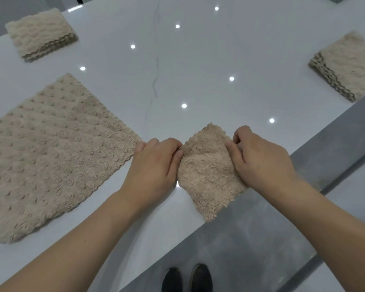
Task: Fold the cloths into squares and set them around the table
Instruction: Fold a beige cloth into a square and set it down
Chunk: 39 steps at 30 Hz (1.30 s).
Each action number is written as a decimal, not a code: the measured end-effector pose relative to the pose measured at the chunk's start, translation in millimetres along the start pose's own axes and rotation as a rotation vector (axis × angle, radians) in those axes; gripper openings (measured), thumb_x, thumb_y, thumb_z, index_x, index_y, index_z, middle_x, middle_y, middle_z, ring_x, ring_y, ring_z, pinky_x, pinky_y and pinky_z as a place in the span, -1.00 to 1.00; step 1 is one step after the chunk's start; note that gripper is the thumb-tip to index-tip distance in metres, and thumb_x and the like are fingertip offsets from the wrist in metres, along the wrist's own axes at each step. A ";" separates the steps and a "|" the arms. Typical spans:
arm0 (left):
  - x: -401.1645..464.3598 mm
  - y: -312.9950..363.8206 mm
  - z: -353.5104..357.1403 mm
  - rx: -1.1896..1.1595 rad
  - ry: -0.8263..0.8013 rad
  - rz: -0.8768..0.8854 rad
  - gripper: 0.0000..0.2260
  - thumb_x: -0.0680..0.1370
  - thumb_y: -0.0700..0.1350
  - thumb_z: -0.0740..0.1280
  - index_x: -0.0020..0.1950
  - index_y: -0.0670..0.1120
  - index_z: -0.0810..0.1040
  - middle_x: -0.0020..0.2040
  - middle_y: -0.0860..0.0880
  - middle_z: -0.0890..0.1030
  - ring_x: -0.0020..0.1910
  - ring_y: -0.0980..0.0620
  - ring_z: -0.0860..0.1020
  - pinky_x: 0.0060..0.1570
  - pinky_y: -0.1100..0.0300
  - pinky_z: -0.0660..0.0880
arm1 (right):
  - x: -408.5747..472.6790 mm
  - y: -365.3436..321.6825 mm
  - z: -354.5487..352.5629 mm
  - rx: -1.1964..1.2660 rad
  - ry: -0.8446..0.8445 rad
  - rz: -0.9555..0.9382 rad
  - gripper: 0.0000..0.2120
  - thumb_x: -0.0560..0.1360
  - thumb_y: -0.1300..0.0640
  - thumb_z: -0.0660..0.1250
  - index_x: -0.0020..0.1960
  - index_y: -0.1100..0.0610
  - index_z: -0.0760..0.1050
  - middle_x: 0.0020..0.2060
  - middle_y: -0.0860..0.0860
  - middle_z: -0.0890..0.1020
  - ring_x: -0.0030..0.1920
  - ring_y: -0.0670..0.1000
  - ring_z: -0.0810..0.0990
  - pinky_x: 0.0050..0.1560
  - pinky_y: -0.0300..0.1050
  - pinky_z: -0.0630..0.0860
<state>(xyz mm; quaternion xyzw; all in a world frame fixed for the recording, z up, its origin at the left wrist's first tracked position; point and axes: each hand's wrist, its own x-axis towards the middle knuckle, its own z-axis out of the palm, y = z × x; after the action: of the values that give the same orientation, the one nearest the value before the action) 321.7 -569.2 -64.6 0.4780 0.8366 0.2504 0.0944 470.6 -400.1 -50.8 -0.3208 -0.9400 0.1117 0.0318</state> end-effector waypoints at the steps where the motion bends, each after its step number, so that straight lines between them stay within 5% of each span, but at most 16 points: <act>1: -1.4 1.2 0.9 -0.007 0.015 -0.014 -0.82 0.66 -0.01 0.10 -0.01 0.02 0.48 -0.27 0.20 0.38 -0.20 0.06 0.35 -0.03 0.10 0.21 | 0.4 0.5 3.5 0.003 0.057 -0.022 -0.72 0.64 -0.08 0.05 0.03 0.11 0.38 -0.24 0.01 0.52 -0.30 0.10 0.51 -0.28 0.03 0.48; 5: -2.9 8.9 1.8 -0.100 0.056 -0.136 -0.80 0.64 0.02 0.09 0.04 0.00 0.47 -0.22 0.15 0.47 -0.16 0.04 0.44 0.10 0.07 0.23 | 0.0 -3.1 9.6 0.023 0.241 -0.131 -0.66 0.59 0.00 0.14 0.21 0.19 0.48 0.03 0.13 0.56 -0.07 0.18 0.53 -0.08 0.08 0.45; 9: 3.1 4.9 -3.7 -0.129 -0.030 -0.132 -0.85 0.65 0.00 0.13 -0.01 0.02 0.46 -0.30 0.11 0.54 -0.23 0.09 0.50 0.12 0.00 0.30 | -6.3 -12.7 13.7 0.055 0.026 -0.287 -0.53 0.62 -0.06 0.05 0.47 0.11 0.29 0.43 0.06 0.34 0.39 0.10 0.35 0.34 0.08 0.30; 12: 3.6 -1.0 -10.9 -0.144 -0.049 -0.130 -0.91 0.65 -0.05 0.22 -0.01 -0.01 0.49 -0.42 0.15 0.45 -0.35 0.24 0.44 -0.03 0.06 0.31 | -13.8 -21.7 22.0 0.024 -0.093 -0.269 -0.48 0.64 -0.11 -0.06 0.54 0.06 0.16 0.54 0.01 0.18 0.52 0.11 0.17 0.47 0.14 0.14; 39: -85.9 -54.7 -57.5 -0.075 -0.033 -0.193 -0.95 0.60 -0.05 0.30 -0.07 0.04 0.50 -0.40 0.20 0.51 -0.32 0.26 0.48 -0.29 0.25 0.24 | -64.9 -118.2 44.1 0.030 -0.217 -0.311 -0.43 0.63 -0.10 -0.07 0.57 0.15 0.08 0.56 0.08 0.09 0.55 0.19 0.06 0.49 0.26 0.03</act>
<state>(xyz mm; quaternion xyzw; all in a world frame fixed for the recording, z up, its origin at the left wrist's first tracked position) 302.8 -683.7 -50.2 0.3952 0.8672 0.2632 0.1498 445.7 -539.0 -65.7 -0.1572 -0.9744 0.1532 -0.0479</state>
